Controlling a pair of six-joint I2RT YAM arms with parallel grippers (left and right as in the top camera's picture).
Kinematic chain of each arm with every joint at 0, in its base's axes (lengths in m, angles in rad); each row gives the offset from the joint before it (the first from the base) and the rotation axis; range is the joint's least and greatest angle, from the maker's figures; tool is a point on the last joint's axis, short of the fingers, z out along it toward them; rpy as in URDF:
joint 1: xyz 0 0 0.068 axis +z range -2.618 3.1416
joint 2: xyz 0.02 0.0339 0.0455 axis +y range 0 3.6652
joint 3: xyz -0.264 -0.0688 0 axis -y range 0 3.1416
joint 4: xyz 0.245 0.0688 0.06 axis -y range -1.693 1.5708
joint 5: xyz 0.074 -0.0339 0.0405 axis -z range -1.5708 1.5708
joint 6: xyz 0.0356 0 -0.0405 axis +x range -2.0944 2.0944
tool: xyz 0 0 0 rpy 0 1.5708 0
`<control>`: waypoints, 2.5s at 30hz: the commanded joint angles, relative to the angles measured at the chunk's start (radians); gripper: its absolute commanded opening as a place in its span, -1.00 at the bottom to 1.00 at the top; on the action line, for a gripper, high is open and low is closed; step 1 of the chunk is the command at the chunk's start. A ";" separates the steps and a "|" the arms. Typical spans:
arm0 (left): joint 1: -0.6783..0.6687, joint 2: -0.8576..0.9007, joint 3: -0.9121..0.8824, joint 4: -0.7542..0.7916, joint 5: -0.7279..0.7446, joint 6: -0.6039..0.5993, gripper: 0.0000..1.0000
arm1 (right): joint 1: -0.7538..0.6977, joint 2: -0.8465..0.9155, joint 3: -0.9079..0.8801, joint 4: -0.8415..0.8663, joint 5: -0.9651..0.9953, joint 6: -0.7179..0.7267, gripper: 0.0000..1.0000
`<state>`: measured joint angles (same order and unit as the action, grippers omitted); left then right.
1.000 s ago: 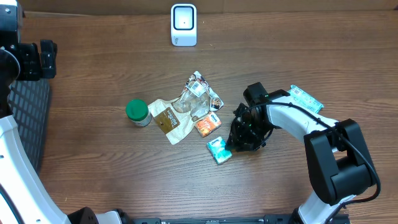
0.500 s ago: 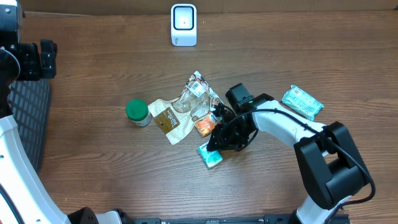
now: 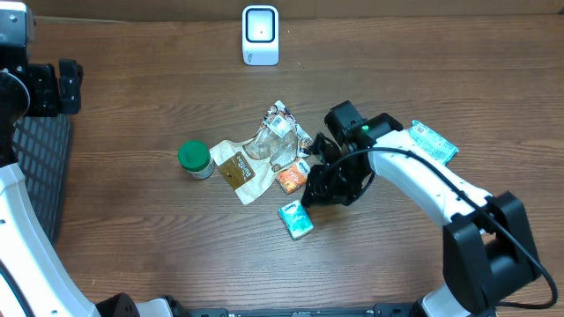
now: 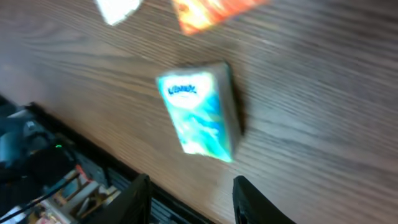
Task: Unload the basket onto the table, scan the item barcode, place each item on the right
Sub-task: 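Lift the blue Kleenex pack and carry it toward the scanner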
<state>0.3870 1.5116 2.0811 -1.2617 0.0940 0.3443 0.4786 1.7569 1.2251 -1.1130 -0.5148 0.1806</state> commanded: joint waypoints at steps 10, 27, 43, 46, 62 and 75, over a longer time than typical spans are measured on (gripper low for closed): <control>0.005 -0.001 0.003 0.000 0.003 0.015 0.99 | 0.092 -0.014 -0.120 0.112 0.103 0.090 -0.21; 0.005 -0.001 0.003 0.000 0.003 0.015 0.99 | 0.124 -0.012 -0.263 0.276 0.106 0.187 -0.39; 0.005 -0.001 0.003 0.000 0.003 0.015 0.99 | 0.058 0.117 -0.251 0.307 -0.065 0.051 -0.92; 0.005 -0.001 0.003 0.000 0.003 0.015 0.99 | 0.036 0.108 -0.236 0.279 -0.077 0.049 -0.92; 0.005 -0.001 0.003 0.000 0.003 0.015 0.99 | -0.219 -0.213 -0.123 0.421 -0.881 0.004 -0.92; 0.005 -0.001 0.003 0.000 0.003 0.015 0.99 | -0.240 -0.212 -0.123 1.216 -1.055 0.741 -0.92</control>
<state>0.3870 1.5116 2.0811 -1.2644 0.0940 0.3443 0.2424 1.5532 1.0882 -0.0605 -1.5246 0.6319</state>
